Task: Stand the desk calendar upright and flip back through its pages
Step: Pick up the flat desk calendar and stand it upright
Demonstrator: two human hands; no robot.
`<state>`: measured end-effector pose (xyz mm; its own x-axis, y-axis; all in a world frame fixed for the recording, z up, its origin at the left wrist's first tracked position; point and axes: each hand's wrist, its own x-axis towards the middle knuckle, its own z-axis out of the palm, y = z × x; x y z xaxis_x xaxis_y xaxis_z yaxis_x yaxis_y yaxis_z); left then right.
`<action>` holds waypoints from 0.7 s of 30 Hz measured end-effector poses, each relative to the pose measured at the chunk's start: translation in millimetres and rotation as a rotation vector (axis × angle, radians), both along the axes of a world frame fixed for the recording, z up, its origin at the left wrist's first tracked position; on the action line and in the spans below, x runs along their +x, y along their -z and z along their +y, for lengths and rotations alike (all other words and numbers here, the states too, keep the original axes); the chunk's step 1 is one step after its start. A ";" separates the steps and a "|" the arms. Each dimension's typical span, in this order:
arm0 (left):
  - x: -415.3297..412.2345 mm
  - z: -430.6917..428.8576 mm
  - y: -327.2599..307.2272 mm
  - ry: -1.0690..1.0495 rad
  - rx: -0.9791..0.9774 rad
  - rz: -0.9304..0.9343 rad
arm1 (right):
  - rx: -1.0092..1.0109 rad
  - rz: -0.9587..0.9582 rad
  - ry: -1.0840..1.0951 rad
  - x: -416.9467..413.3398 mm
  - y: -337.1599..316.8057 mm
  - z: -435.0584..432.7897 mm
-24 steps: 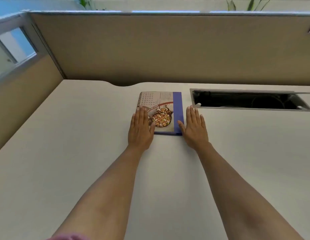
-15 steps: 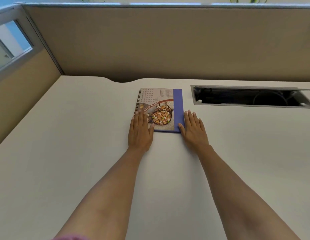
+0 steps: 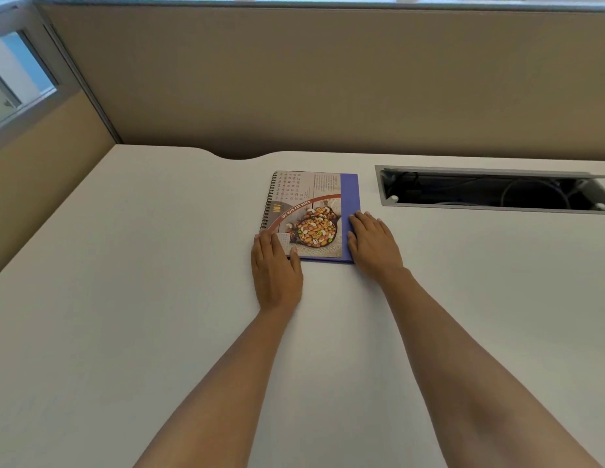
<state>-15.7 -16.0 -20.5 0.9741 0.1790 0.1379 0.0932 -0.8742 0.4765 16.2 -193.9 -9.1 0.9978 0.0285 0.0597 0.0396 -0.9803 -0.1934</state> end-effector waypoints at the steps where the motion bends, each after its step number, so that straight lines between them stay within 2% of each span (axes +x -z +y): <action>1: -1.7 -4.7 -2.0 -0.053 -0.049 0.005 | -0.010 0.005 -0.006 6.6 -2.3 1.0; 3: -3.6 -14.2 -7.8 -0.168 -0.188 0.016 | -0.008 0.030 -0.013 21.1 -7.1 4.2; 7: -10.9 -32.3 -24.3 -0.420 -0.586 0.092 | 0.022 0.068 -0.023 50.8 -15.2 10.3; 12: -18.8 -49.2 -47.1 -0.540 -0.992 0.226 | -0.001 0.120 -0.065 95.7 -26.4 12.1; 16: -13.5 -55.4 -60.3 -0.609 -1.174 0.328 | 0.001 0.171 -0.080 126.3 -29.4 16.1; 21: -6.9 -53.1 -61.8 -0.658 -1.278 0.358 | -0.017 0.208 -0.134 144.1 -27.6 16.7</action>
<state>-22.6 -69.1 41.3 0.6192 0.4035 -0.6736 0.5723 0.3554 0.7390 160.3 -177.2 18.5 0.9759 0.1606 -0.1478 0.1305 -0.9722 -0.1945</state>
